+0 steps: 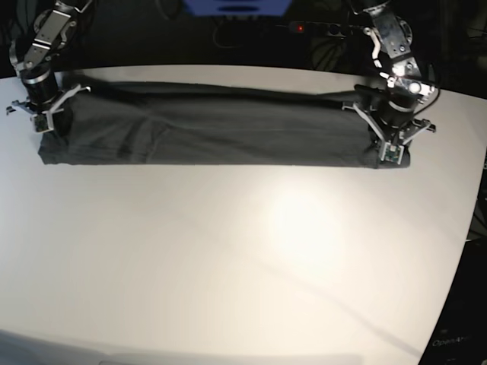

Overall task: Fold the T-shirt properly
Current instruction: 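Slide the grey strip with both grippers, pulling its ends apart taut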

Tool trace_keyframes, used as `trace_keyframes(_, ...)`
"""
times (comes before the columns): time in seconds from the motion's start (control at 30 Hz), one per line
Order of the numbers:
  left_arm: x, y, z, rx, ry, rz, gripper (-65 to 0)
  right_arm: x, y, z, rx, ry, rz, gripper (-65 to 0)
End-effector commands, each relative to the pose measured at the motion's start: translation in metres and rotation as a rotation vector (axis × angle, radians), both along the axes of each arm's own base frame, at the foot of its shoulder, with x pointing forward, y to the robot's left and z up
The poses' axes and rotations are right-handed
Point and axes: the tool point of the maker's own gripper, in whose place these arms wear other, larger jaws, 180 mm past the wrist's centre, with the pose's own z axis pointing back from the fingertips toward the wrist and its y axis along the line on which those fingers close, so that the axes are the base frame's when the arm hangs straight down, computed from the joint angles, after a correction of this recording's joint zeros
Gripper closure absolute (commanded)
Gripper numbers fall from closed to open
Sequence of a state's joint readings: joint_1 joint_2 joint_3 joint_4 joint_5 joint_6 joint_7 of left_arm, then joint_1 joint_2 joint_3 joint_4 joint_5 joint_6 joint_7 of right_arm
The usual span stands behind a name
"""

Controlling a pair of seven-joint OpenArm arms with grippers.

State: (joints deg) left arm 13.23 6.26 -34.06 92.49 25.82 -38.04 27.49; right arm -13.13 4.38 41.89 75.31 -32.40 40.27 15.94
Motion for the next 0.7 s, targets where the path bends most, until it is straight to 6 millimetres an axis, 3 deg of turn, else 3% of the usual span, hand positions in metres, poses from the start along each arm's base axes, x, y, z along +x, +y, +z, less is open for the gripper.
trace_keyframes(0.0,-0.056,0.008,-0.031,0.080,0.279,-0.006,-2.6,-0.009,-0.009,-0.009,-0.036,0.076,-0.012,-0.6)
trace_keyframes(0.37,-0.031,-0.010,-0.015,0.077,0.208,-0.045,-2.6,-0.010,-0.008,-0.013,-0.050,0.103,0.001,-0.6)
trace_keyframes(0.47,-0.019,-0.007,-0.001,0.093,0.164,-0.041,-2.6,-0.006,-0.007,-0.018,-0.052,0.114,0.007,-0.6)
trace_keyframes(0.67,-0.007,-0.020,0.019,0.137,0.157,-0.086,-2.6,-0.002,-0.017,-0.029,-0.021,0.136,-0.011,-0.6)
